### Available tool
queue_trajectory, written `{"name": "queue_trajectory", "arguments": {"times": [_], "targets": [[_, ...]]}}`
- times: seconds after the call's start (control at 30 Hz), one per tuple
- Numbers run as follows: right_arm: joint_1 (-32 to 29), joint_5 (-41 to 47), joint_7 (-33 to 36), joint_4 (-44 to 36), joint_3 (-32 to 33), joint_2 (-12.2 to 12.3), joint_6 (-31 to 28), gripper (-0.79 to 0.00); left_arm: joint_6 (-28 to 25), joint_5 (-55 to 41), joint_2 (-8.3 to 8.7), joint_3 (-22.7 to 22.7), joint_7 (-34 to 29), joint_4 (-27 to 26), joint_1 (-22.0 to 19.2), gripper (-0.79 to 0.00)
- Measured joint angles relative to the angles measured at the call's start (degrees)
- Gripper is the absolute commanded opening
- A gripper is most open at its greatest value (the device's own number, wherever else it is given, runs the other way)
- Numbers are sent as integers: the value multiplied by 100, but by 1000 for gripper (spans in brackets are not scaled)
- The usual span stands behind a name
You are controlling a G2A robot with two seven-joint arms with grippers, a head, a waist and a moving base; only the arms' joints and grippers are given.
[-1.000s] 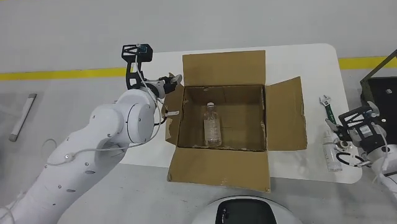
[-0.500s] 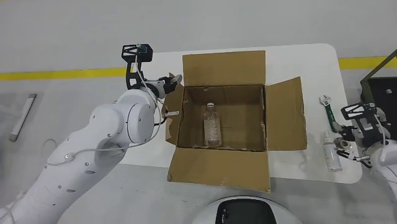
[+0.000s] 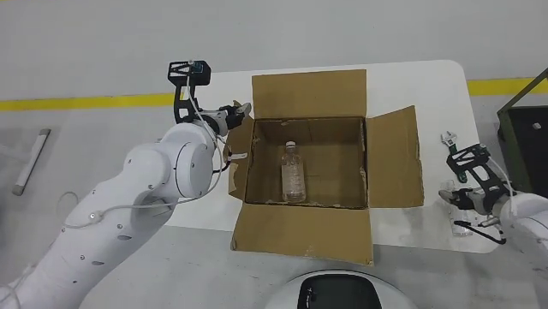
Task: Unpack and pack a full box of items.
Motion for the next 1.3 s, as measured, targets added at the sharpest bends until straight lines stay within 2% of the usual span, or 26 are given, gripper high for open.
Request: {"name": "queue_trajectory", "arguments": {"times": [0.27, 0.4, 0.6, 0.73, 0.83, 0.97, 1.0, 1.1, 1.3], "targets": [[0, -8, -10, 4, -2, 0, 2, 0, 0, 0, 0, 0, 0, 0, 0, 0], [-84, -96, -141, 50, -63, 18, -197, 0, 0, 0, 0, 0, 0, 0, 0, 0], [96, -45, 899, 52, -235, 28, 339, 0, 0, 0, 0, 0, 0, 0, 0, 0], [331, 179, 1699, 110, -286, 53, 478, 0, 0, 0, 0, 0, 0, 0, 0, 0], [433, 233, 1923, 260, -342, 70, 511, 0, 0, 0, 0, 0, 0, 0, 0, 0], [460, 195, 1924, 477, -481, 96, 548, -403, 0, 0, 0, 0, 0, 0, 0, 0], [471, 186, 1923, 506, -504, 102, 562, -437, 0, 0, 0, 0, 0, 0, 0, 0], [486, 171, 1923, 569, -566, 125, 604, -456, 0, 0, 0, 0, 0, 0, 0, 0], [477, 186, 1923, 570, -647, 167, 667, -440, 0, 0, 0, 0, 0, 0, 0, 0]]}}
